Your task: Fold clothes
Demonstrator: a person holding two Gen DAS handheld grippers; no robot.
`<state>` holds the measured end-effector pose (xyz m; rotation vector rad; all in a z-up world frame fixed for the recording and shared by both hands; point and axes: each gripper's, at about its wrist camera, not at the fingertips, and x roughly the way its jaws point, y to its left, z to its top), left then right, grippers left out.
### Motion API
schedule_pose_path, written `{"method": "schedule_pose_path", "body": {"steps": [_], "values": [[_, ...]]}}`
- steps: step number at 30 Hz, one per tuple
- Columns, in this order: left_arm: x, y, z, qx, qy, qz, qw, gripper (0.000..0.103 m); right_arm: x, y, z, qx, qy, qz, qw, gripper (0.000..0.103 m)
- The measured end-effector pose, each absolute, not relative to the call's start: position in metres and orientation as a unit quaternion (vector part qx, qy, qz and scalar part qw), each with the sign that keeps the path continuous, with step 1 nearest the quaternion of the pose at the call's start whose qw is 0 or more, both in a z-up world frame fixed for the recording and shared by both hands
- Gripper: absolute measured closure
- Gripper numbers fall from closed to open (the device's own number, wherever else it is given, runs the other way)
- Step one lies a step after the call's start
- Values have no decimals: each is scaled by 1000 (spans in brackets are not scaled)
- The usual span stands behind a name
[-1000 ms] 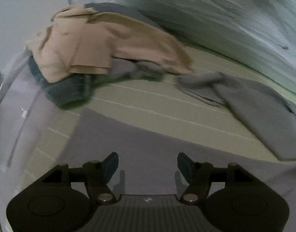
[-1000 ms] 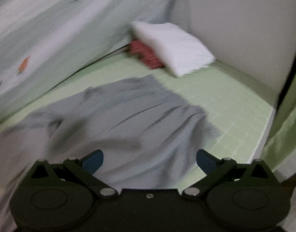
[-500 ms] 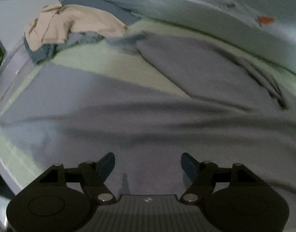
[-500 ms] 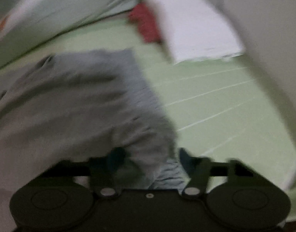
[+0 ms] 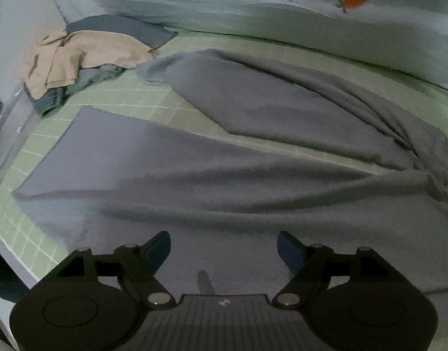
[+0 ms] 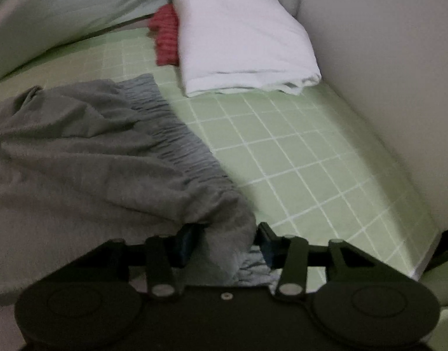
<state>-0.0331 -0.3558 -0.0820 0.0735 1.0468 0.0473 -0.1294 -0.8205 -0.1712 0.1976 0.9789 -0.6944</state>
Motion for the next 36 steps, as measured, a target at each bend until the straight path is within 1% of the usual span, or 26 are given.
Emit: {"method": "schedule_pose_path", "body": {"steps": [1, 3, 5, 6, 7, 8, 10, 11, 13, 17, 22, 28, 33, 35, 36], "values": [[-31, -351, -81, 32, 500, 27, 865, 22, -129, -824, -170, 97, 464, -328, 817, 37], [-26, -340, -78, 24, 500, 36, 865, 22, -126, -823, -167, 93, 468, -340, 811, 30], [-20, -327, -75, 19, 498, 45, 866, 22, -121, -816, -161, 81, 458, -357, 810, 20], [-16, -320, -74, 15, 498, 50, 866, 22, -118, -809, -156, 76, 448, -368, 811, 13], [-12, -313, -72, 11, 498, 54, 866, 22, -113, -802, -150, 75, 434, -377, 815, 8], [-8, -305, -71, 6, 497, 57, 866, 22, -107, -797, -145, 81, 420, -382, 819, 7], [7, -288, -68, 0, 495, 62, 867, 19, -92, -788, -135, 104, 393, -382, 830, 0], [14, -283, -67, -1, 493, 63, 868, 17, -80, -779, -130, 118, 379, -374, 838, 0], [35, -270, -68, -2, 491, 66, 869, 16, -51, -760, -124, 122, 367, -346, 855, 0], [80, -252, -74, -9, 496, 65, 866, 14, 19, -702, -117, 70, 375, -272, 883, 0], [134, -241, -84, -2, 503, 49, 863, 13, 82, -625, -125, 12, 387, -194, 902, 0], [175, -233, -105, -8, 512, 30, 859, 13, 137, -569, -155, -33, 429, -132, 893, 0], [192, -233, -117, -33, 522, 25, 852, 13, 168, -552, -176, -78, 460, -111, 878, 0], [199, -234, -117, -44, 519, 23, 853, 13, 170, -553, -175, -87, 448, -124, 881, 1], [203, -235, -116, -49, 517, 22, 854, 13, 170, -554, -175, -94, 441, -136, 882, 6]]}}
